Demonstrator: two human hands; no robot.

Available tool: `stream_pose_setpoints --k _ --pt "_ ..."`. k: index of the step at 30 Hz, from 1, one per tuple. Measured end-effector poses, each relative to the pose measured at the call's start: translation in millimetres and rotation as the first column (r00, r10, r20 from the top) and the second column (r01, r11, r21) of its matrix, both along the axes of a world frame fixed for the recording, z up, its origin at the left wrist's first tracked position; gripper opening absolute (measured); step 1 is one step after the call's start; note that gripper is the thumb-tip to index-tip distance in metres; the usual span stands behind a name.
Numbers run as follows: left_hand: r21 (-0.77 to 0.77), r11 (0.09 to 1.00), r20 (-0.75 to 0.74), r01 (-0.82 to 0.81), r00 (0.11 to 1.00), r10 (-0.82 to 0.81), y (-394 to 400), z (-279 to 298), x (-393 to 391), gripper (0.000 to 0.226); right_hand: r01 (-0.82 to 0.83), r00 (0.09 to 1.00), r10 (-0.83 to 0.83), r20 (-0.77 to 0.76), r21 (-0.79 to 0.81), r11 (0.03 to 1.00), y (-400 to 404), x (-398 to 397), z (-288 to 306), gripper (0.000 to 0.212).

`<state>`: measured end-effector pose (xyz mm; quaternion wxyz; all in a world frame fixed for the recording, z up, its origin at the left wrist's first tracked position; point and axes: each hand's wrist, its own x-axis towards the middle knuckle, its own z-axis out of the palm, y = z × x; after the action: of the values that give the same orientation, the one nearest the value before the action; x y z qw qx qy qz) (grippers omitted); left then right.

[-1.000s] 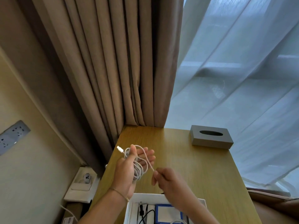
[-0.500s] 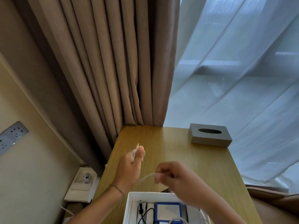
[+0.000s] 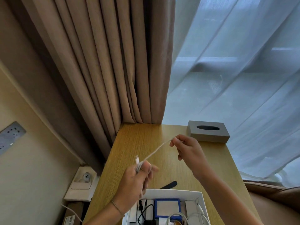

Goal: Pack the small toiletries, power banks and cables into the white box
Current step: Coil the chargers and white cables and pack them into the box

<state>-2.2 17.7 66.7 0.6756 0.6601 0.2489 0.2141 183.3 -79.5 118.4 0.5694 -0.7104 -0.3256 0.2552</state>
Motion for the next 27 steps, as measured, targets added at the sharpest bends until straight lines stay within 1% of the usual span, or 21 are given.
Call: stream_pose_setpoints --k 2,4,6,8,10,11,13,15,16,17,19,21,23,24,27 --pt "-0.048 0.993 0.038 -0.107 0.993 0.109 4.5 6.0 3.5 0.046 -0.023 1.000 0.024 0.017 -0.049 0.999 -1.3 -9.3 -16.2 0.029" --pt "-0.158 0.972 0.056 -0.176 0.981 0.187 12.3 11.6 7.9 0.050 -0.072 0.997 0.071 -0.015 -0.101 0.992 -2.1 -24.4 -32.3 0.028" --pt "-0.306 0.931 0.085 -0.201 0.968 0.237 20.4 17.1 13.6 0.059 -0.140 0.990 0.133 -0.048 -0.176 0.974 -2.4 -42.8 -46.4 0.028" --pt "-0.437 0.879 0.133 -0.190 0.953 0.271 25.4 22.5 18.1 0.065 -0.196 0.980 0.193 -0.039 -0.255 0.947 -2.0 -60.6 -58.5 0.029" --pt "-0.513 0.836 0.159 -0.195 0.936 0.315 27.9 28.4 23.0 0.063 -0.220 0.972 0.234 0.008 -0.316 0.923 -1.8 -76.3 -66.3 0.030" --pt "-0.516 0.829 0.156 -0.215 0.928 0.338 28.7 30.7 25.1 0.059 -0.223 0.966 0.255 0.051 -0.342 0.913 -2.4 -83.2 -68.4 0.030" --pt "-0.451 0.842 0.114 -0.295 0.917 0.382 29.7 32.6 29.6 0.052 -0.257 0.936 0.328 0.130 -0.385 0.887 -5.4 -96.0 -66.9 0.029" --pt "-0.330 0.867 0.063 -0.374 0.907 0.416 28.4 30.3 32.1 0.049 -0.312 0.890 0.417 0.183 -0.419 0.852 -8.8 -105.8 -57.2 0.027" --pt "-0.246 0.885 0.051 -0.395 0.907 0.419 27.5 27.6 32.7 0.049 -0.343 0.867 0.458 0.199 -0.428 0.836 -10.4 -108.5 -49.7 0.028" --pt "-0.146 0.905 0.045 -0.399 0.911 0.409 26.5 24.4 33.0 0.048 -0.374 0.842 0.496 0.213 -0.433 0.820 -12.1 -109.0 -41.2 0.030" --pt "0.037 0.933 0.033 -0.359 0.933 0.358 23.2 16.2 31.9 0.051 -0.409 0.801 0.542 0.253 -0.431 0.805 -16.4 -103.1 -22.5 0.031" --pt "0.136 0.951 0.012 -0.277 0.960 0.278 19.5 8.3 29.2 0.064 -0.414 0.792 0.546 0.273 -0.417 0.809 -21.4 -91.5 -3.2 0.030" --pt "0.152 0.975 -0.042 -0.163 0.984 0.171 15.5 2.0 26.0 0.082 -0.412 0.811 0.524 0.262 -0.381 0.828 -25.2 -76.8 12.6 0.032" --pt "0.132 0.985 -0.083 -0.108 0.989 0.120 13.9 -0.1 24.1 0.086 -0.404 0.818 0.511 0.263 -0.368 0.837 -25.0 -68.3 18.0 0.033" --pt "0.055 0.995 -0.173 0.083 0.982 -0.072 4.0 -2.3 18.0 0.087 -0.360 0.817 0.480 0.319 -0.367 0.858 -20.1 -43.9 23.0 0.030"
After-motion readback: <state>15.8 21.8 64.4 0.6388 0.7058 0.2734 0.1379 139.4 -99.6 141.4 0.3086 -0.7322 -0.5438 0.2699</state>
